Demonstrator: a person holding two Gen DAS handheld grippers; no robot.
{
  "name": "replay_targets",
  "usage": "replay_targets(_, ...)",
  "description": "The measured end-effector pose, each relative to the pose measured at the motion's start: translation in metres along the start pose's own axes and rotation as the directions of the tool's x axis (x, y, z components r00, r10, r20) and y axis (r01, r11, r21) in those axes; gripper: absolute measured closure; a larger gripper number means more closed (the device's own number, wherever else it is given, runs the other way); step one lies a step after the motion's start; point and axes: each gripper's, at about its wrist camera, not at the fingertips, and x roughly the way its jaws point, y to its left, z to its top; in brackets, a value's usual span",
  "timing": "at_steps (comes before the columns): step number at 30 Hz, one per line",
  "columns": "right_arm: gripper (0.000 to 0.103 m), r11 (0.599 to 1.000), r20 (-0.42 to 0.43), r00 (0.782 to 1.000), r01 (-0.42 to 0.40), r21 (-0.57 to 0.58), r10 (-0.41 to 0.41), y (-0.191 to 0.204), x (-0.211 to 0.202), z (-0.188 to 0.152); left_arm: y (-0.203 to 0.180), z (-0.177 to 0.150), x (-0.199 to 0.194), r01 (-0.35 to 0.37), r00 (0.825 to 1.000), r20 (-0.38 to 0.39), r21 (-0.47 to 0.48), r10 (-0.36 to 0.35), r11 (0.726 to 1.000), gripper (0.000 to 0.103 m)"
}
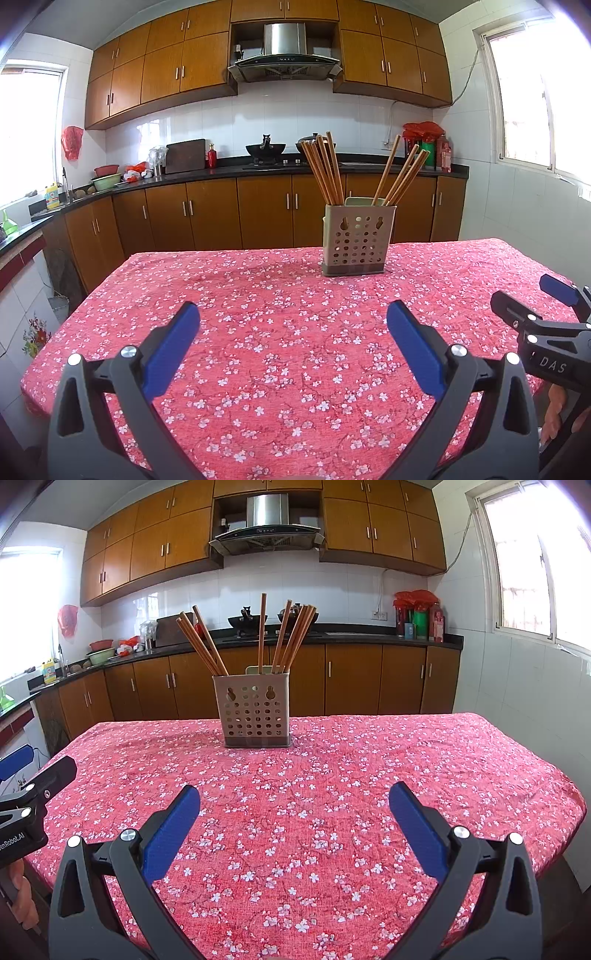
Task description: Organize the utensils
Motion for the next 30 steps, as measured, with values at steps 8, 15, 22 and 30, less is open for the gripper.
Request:
replay_targets(8, 0.002, 1.000, -0.001, 1.000, 0.000, 0.000, 0.000, 0.0003, 0.0003, 0.0000, -0.0004, 0.0004, 0.0002, 0.000, 1.000, -0.001, 0.000, 0.000, 1.000, 0.004)
replay_targets(15, 0.002, 1.000, -0.001, 1.000, 0.001, 0.001, -0.001, 0.0002, 0.0001, 0.0001, -0.0013, 0.0003, 0.0001, 0.000, 1.000, 0.000, -0.001, 0.000, 1.000, 0.004)
replay_targets(22, 0.002, 1.000, -0.002, 1.000, -0.001, 0.000, 0.001, -0.0003, -0.0001, 0.0002, -0.0018, 0.0003, 0.0002, 0.000, 1.000, 0.000, -0.001, 0.000, 1.000, 0.004)
replay_targets(30, 0.002, 1.000, -0.002, 1.000, -0.001, 0.001, 0.001, -0.0006, -0.0002, 0.0006, -0.0034, 0.0010, 0.0009, 0.000, 1.000, 0.000, 0.000, 0.000, 1.000, 0.004)
